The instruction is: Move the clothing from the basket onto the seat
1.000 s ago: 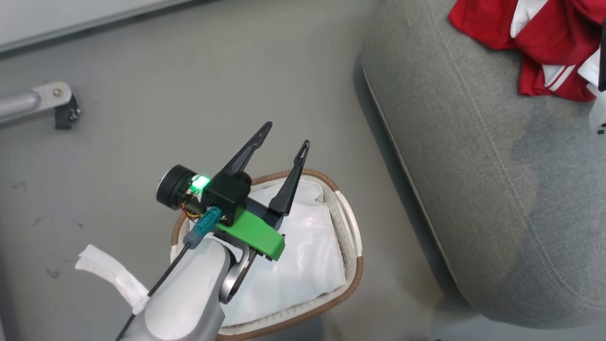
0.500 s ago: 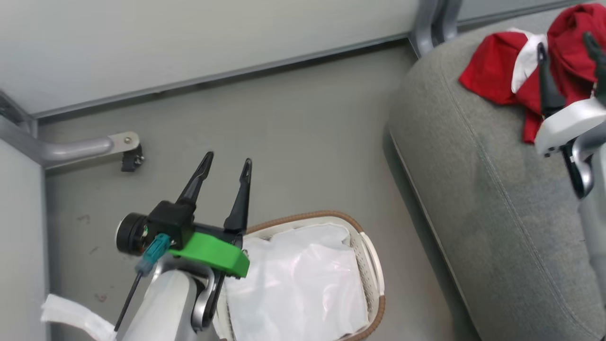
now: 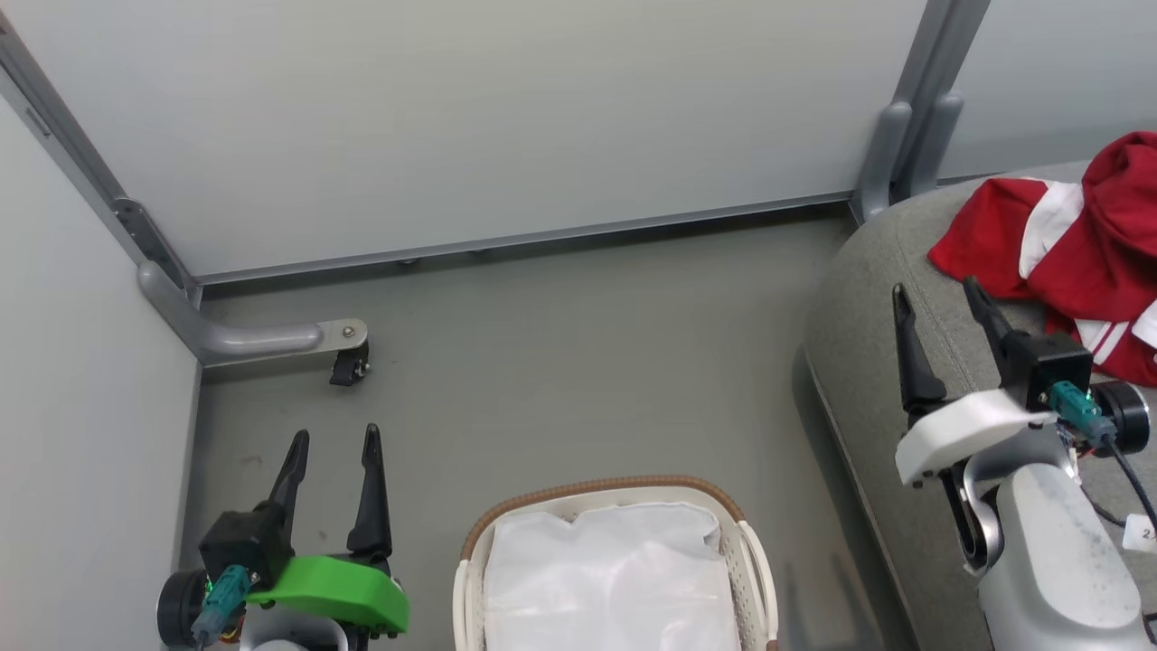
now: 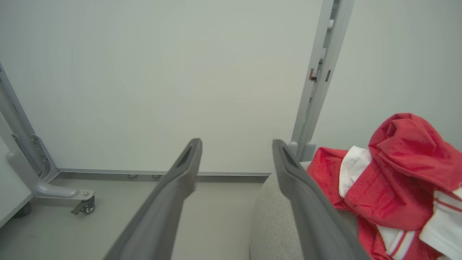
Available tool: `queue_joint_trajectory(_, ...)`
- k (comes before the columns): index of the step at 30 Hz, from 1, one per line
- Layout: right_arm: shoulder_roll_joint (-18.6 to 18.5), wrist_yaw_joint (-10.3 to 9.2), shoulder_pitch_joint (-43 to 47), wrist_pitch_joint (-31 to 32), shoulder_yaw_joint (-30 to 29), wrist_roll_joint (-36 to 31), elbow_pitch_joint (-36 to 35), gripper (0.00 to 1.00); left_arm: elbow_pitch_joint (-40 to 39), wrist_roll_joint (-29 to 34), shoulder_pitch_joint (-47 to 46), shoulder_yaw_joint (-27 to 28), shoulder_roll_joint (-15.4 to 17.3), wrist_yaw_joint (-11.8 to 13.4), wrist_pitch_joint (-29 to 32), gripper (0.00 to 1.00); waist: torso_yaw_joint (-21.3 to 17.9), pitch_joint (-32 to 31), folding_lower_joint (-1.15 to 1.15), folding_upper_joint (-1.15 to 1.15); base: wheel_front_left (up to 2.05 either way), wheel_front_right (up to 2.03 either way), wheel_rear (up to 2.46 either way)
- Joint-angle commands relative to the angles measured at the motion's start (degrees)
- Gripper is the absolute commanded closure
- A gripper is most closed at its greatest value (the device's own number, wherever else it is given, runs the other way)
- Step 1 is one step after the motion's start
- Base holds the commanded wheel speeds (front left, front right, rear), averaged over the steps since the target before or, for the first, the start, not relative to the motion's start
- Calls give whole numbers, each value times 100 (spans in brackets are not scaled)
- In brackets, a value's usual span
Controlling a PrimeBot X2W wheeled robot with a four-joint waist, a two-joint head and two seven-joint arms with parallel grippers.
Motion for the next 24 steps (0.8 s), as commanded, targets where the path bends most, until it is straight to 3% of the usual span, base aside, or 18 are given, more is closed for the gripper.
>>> queue_joint_trajectory(1,45,-8,231,-10,-5,-48,-122,0,-15,58,160,43,-18,30,6,0,214,-251,0,0,0,0,0)
queue_joint_trajectory(12,159,-7,1397,-10,505,687,-612,0,-152,-33,813,343,-62,119,5,0,254,-431,0,0,0,0,0)
queue_joint_trajectory(24,161,-7,1840,-10,476,604,-676,0,-247,-216,1043,299,-68,231,6,0,183,-476,0,0,0,0,0)
